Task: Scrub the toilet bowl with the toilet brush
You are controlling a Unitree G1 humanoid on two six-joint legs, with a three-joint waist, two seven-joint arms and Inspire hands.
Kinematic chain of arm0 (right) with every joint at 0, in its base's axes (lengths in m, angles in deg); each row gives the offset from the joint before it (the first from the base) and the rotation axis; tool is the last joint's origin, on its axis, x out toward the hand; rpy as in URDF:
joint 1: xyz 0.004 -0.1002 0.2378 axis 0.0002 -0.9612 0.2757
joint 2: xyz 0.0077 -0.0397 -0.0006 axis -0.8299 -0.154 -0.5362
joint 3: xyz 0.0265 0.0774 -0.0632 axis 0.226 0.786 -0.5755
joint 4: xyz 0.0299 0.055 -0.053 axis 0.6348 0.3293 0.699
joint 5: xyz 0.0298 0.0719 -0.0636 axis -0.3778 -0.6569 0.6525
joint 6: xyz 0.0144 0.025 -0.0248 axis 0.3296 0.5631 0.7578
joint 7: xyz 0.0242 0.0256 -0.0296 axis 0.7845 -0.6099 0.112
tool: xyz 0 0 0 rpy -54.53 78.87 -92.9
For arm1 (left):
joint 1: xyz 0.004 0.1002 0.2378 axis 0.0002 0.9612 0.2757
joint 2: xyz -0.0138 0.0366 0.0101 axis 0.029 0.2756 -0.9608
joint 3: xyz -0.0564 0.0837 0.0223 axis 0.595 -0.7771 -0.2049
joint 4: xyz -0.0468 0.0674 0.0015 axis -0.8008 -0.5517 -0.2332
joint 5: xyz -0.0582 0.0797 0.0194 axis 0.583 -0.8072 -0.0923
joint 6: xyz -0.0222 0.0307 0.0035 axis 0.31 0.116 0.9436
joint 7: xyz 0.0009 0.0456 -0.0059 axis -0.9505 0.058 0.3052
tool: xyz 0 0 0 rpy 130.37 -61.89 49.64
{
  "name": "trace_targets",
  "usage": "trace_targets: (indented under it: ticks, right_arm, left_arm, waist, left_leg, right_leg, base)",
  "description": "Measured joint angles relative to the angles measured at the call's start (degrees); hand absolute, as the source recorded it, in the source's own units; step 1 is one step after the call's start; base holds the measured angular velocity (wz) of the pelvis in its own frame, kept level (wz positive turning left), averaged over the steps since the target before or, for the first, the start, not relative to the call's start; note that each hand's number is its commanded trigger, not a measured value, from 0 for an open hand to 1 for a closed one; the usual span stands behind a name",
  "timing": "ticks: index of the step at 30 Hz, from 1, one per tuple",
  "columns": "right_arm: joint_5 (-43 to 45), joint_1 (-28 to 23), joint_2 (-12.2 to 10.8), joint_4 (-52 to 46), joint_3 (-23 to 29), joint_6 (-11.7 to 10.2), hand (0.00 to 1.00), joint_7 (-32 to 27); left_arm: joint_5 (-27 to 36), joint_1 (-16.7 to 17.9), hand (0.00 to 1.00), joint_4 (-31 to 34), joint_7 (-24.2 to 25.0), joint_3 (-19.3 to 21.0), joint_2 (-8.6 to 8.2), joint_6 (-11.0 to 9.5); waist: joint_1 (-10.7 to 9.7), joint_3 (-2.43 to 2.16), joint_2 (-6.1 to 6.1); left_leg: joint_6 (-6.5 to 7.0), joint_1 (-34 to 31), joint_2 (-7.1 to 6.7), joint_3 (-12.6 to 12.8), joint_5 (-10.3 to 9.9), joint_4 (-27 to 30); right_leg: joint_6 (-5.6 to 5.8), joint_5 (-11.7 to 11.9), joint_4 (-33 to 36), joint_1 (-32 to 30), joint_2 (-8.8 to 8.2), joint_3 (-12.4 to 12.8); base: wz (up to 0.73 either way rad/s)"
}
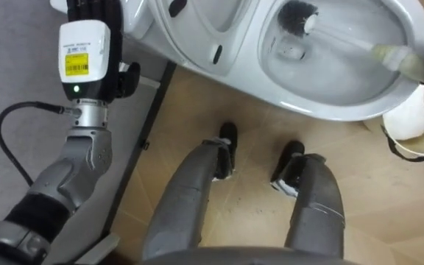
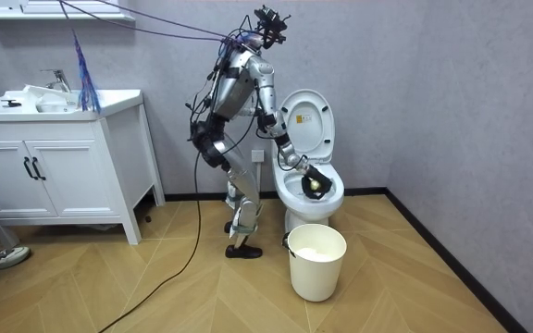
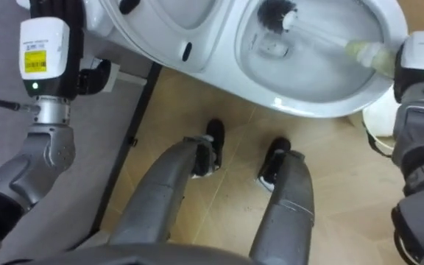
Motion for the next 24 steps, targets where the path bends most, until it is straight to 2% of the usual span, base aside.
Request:
trace_targets:
  ticks: [2,6,7,8,10,12,15,18,21,22,24]
  right_arm:
    - [1.2,-2.2,-2.3,-1.8,-0.5,1.8,1.0,0.5]
    - [2.3,-6.9,-3.6,-7.5,-0.3,4.9,1.0,2.5]
    - [2.3,-8.1,-4.1,-9.3,0.0,5.9,1.0,3.4]
    - [2.3,-9.1,-4.4,-10.9,0.3,6.9,1.0,4.4]
    - [2.2,-10.0,-4.5,-12.7,0.3,8.2,1.0,5.6]
    - [2.1,-10.4,-4.6,-13.1,0.3,8.6,1.0,6.8]
    - [1.6,-10.2,-4.6,-12.8,0.2,8.6,1.0,7.4]
    - [0.0,-8.4,-3.7,-9.9,-1.6,7.5,1.0,6.5]
    - [-6.7,-4.8,-1.7,-3.3,-4.0,4.0,1.0,6.0]
    - [-9.2,-3.1,-1.1,-0.4,-3.7,2.1,1.0,6.0]
    - [-12.5,-1.0,-0.8,2.0,-1.6,0.2,1.0,5.4]
  left_arm:
    - [0.0,0.6,0.0,-0.1,0.1,0.1,0.01,0.1]
    - [0.2,2.4,0.0,0.5,0.1,0.1,-0.46,0.9]
    - [0.6,3.0,0.0,0.5,-0.1,0.1,-0.64,1.1]
    - [0.8,3.8,0.0,0.5,-0.2,0.2,-0.91,1.1]
    - [1.4,4.6,0.0,0.5,-0.1,0.4,-1.19,1.1]
    - [2.3,5.1,0.0,0.5,-0.1,0.4,-1.28,1.1]
    - [3.1,5.4,0.0,0.2,-0.1,0.6,-1.31,1.0]
    - [4.1,5.0,0.0,0.1,-0.1,0.5,-1.12,1.2]
    - [6.2,2.5,0.0,0.1,-0.1,-1.1,0.08,0.9]
    - [6.2,1.7,0.0,0.5,-0.3,-1.2,0.75,0.4]
    - [6.2,1.4,0.0,1.8,-0.3,-0.8,1.0,0.3]
  waist:
    - [0.1,-0.36,0.68]
    - [0.3,-1.01,2.26]
    - [0.0,-1.06,3.1]
    - [0.0,-1.38,3.82]
    - [0.0,-1.5,4.93]
    - [0.0,-1.5,5.39]
    - [0.1,-1.44,5.34]
    - [0.1,-1.13,4.92]
    - [0.3,-0.02,3.69]
    - [0.3,0.27,3.28]
    - [-0.2,0.46,2.78]
  left_leg:
    - [-0.29,0.7,0.92,-0.4,0.0,-0.6]
    - [-0.57,1.2,1.71,-0.8,0.1,-1.8]
    - [-0.62,1.5,1.94,-0.9,0.1,-2.3]
    - [-0.72,1.8,2.11,-1.0,0.2,-2.9]
    - [-0.81,2.2,2.39,-0.9,0.3,-3.6]
    - [-1.03,2.8,2.59,-0.8,0.4,-4.3]
    - [-1.48,3.4,2.68,-0.8,0.7,-4.7]
    - [-1.68,3.6,2.67,-0.8,0.8,-4.7]
    - [-1.69,3.1,1.85,-0.9,0.9,-3.8]
    - [-1.63,2.1,1.48,-0.7,0.9,-3.1]
    - [-1.46,0.6,0.83,-0.9,1.0,-2.2]
  right_leg:
    - [-0.31,0.8,-2.3,1.5,1.08,-1.1]
    - [-0.29,1.8,-5.1,2.8,2.42,-1.5]
    - [-0.4,2.1,-6.1,3.4,2.67,-1.9]
    - [-0.34,2.4,-7.1,3.8,3.12,-1.8]
    - [-0.45,2.7,-8.2,4.5,3.39,-2.1]
    - [-0.56,2.8,-8.9,5.0,3.41,-2.1]
    - [-0.76,2.7,-9.0,5.1,3.64,-1.9]
    - [-1.12,2.4,-8.7,5.1,3.55,-1.7]
    - [-1.0,1.1,-6.1,3.8,2.45,-1.2]
    - [-1.09,0.6,-4.6,2.5,1.74,-1.2]
    - [-1.11,0.1,-2.8,0.9,0.81,-1.3]
  base:
    - [-0.17]
    - [-0.09]
    - [-0.09]
    - [-0.07]
    - [-0.05]
    - [-0.02]
    - [0.0]
    - [0.0]
    - [0.13]
    - [0.19]
    - [0.23]
